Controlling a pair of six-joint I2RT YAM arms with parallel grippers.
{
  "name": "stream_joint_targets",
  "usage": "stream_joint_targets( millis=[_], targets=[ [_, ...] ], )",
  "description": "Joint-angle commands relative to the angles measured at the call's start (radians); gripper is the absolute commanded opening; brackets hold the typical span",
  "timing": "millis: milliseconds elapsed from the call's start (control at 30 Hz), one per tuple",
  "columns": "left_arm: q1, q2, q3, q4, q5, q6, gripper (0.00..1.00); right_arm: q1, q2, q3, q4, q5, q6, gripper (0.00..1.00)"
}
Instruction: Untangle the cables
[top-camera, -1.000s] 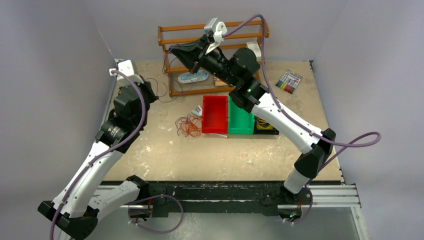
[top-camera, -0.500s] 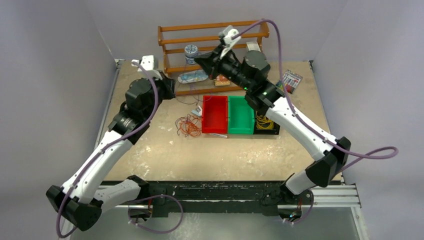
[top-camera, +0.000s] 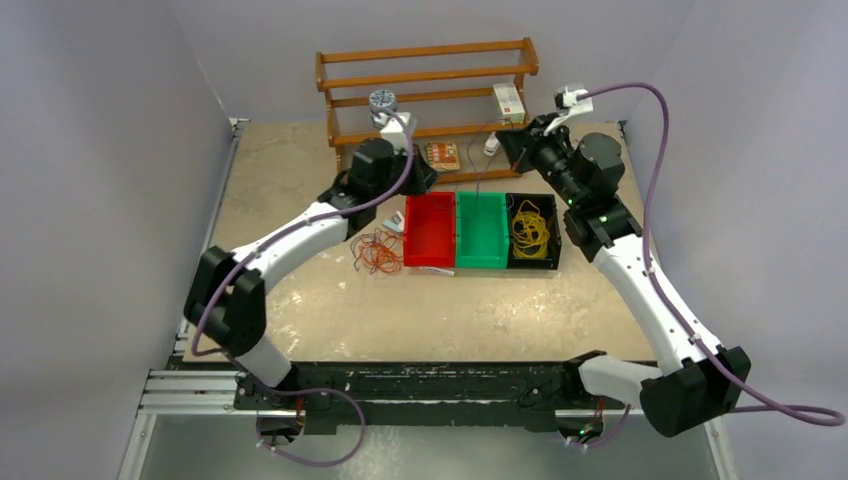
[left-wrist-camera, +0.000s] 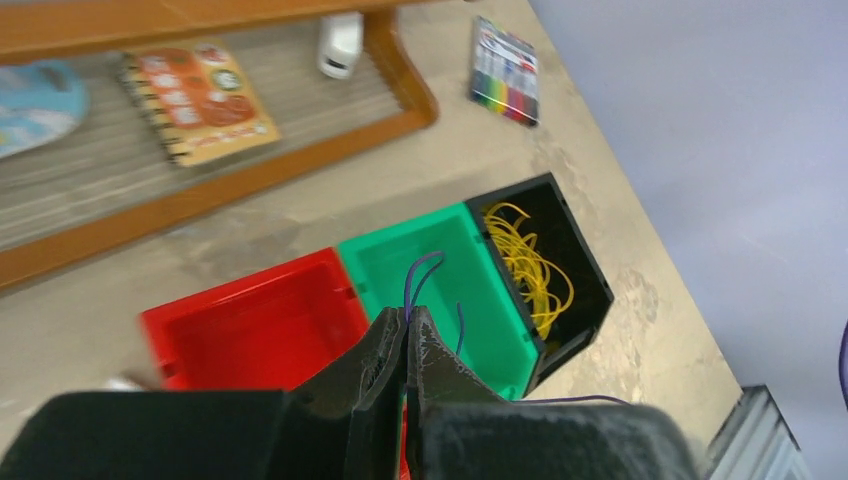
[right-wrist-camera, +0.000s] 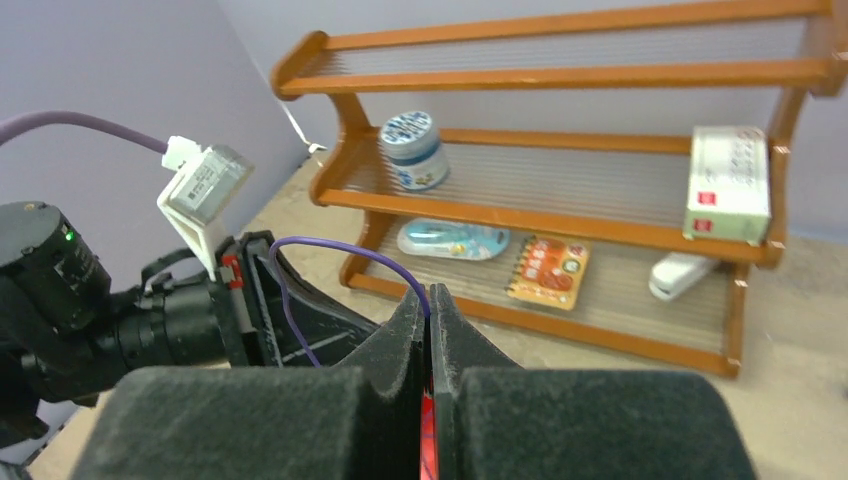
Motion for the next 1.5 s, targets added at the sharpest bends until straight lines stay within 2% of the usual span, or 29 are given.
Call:
stream_joint_targets(
  millis=[0,300,700,867,1000,1200,1300,1467],
  targets=[
    [-0.069,0.105,0.119,0.137,0.056,-0.014,0.0,-0.058,-0.04,-0.053,0.011,-0.013,0.059,0.0],
    [-0.12,0.308,0.23,0.174,0.056,-0.023,0.0,-0.163,-0.078,-0.122,-0.024,-0.03,0.062,0.0],
    [-0.127,0.443,0.266,0.177,0.057,-0.02,0.0,-0.179,-0.038,-0.163,-0.018,-0.108,0.026,0.0],
    [-0.128,0.421,0.253,0.151,0.021,-0.005,0.18,-0.18,-0.011,-0.17,-0.017,-0.123,0.013,0.0],
    [-0.128,0.379,0.222,0.145,-0.016,0.014,0.27,-0.179,0.002,-0.175,-0.013,-0.119,0.004,0.0],
    [-0.127,0.324,0.185,0.133,-0.043,0.022,0.35,-0.179,0.016,-0.167,-0.032,-0.086,-0.03,0.0],
    [-0.127,0.297,0.172,0.113,-0.053,0.029,0.43,-0.179,0.019,-0.169,-0.018,-0.062,-0.039,0.0],
    [-0.117,0.2,0.131,0.061,-0.102,0.048,0.45,-0.178,0.055,-0.172,-0.004,-0.103,-0.042,0.0]
  ],
)
